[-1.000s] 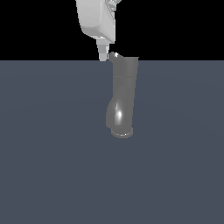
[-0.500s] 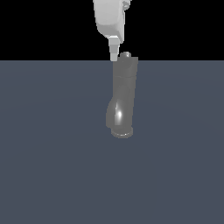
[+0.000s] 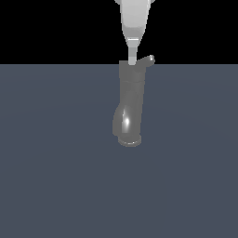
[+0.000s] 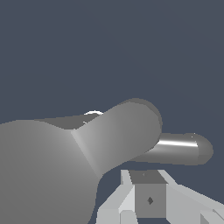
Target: Turn on the faucet by rotating a designated handle.
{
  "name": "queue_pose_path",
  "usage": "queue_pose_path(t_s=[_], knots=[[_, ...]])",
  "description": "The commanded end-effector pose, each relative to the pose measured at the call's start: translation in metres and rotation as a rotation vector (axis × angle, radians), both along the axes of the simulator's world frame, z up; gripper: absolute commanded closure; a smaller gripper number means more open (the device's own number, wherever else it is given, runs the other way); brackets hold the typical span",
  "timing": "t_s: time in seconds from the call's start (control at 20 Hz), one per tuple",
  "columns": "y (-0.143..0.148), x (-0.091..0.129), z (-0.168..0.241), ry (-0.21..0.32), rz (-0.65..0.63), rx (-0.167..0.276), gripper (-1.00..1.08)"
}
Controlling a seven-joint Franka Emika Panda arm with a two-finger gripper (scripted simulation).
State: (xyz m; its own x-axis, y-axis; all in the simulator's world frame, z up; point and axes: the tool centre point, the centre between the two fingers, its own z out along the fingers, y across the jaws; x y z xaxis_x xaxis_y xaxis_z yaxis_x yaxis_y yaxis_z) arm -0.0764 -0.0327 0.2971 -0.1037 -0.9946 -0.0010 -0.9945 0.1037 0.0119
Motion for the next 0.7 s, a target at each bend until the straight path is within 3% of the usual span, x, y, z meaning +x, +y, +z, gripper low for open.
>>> queue_pose_path(t_s=[0.0, 0.1, 0.15, 0.65], knots=[[-0.059, 0.004, 0.0, -0.012, -0.088, -0.003, 1.08], [-0.065, 0.005, 0.0, -0.012, -0.091, -0.003, 1.08], [-0.013, 0.005, 0.0, -0.001, -0.002, 0.001, 1.08], [-0.049, 0.033, 0.0, -0.006, -0.043, -0.001, 1.08]])
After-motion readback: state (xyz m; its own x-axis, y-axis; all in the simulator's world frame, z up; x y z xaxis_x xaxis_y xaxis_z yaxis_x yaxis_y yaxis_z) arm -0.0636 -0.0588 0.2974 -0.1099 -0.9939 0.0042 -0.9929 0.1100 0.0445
